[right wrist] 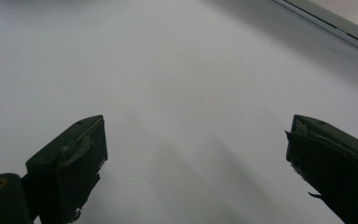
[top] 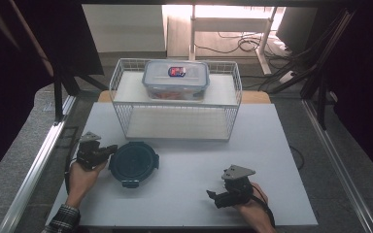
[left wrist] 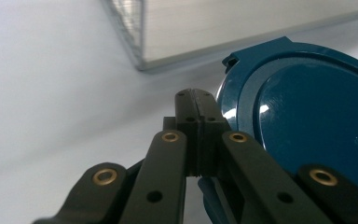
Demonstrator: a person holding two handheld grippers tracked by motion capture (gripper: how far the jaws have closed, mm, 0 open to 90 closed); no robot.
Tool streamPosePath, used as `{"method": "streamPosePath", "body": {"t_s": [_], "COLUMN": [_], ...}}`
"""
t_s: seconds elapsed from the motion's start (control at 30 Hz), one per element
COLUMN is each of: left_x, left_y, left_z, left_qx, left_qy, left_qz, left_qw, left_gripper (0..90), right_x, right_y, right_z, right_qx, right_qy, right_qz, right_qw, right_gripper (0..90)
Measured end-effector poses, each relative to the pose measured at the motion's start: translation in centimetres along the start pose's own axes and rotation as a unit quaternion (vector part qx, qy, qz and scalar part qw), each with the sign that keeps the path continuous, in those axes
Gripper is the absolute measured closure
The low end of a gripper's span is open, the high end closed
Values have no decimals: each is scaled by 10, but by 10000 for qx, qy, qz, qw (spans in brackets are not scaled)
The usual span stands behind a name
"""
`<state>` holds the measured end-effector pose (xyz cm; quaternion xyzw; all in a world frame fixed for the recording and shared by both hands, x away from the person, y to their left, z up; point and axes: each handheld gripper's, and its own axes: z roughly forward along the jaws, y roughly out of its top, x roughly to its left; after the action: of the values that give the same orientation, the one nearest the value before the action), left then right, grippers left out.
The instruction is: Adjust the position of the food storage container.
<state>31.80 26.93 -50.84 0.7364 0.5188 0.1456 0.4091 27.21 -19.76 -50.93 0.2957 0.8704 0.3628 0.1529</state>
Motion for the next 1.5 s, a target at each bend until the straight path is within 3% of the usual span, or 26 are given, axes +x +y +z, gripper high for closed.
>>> {"method": "streamPosePath", "body": {"t_s": [0.27,0.4,0.43,0.5,0.57,0.63,0.77,0.83,1.03,1.5], "left_x": [-25,-26,-23,-17,-9,-7,-18,-26,-27,-64], "left_y": [1,2,1,-2,-7,-14,-28,-29,-29,-20], "left_z": [6,7,7,5,-3,-8,-6,-3,0,24], "left_qx": [108,151,130,144,138,204,542,671,696,819], "left_qy": [-228,-388,-418,-200,-180,-179,-371,-278,-426,-915], "left_qz": [271,397,336,215,-32,-85,54,183,33,378], "left_qw": [9993,9983,9985,9995,9997,9996,9978,9972,9967,9917], "left_gripper": [900,900,900,900,900,900,900,900,900,900], "right_x": [-1,-1,-1,-1,-2,-3,-3,-2,-1,1], "right_y": [-1,-1,-1,-1,-1,-2,-2,-2,-1,-1], "right_z": [1,0,0,-2,-4,-5,-4,-4,-1,2], "right_qx": [13,11,6,-2,-25,-29,-14,-5,20,69], "right_qy": [-10,-11,-14,-37,-48,-65,-47,-51,-33,-16], "right_qz": [9,14,15,-6,-7,6,6,-23,-37,-58], "right_qw": [10000,10000,10000,10000,10000,10000,10000,10000,10000,10000], "right_gripper": [48,48,48,48,48,48,49,50,50,50]}}
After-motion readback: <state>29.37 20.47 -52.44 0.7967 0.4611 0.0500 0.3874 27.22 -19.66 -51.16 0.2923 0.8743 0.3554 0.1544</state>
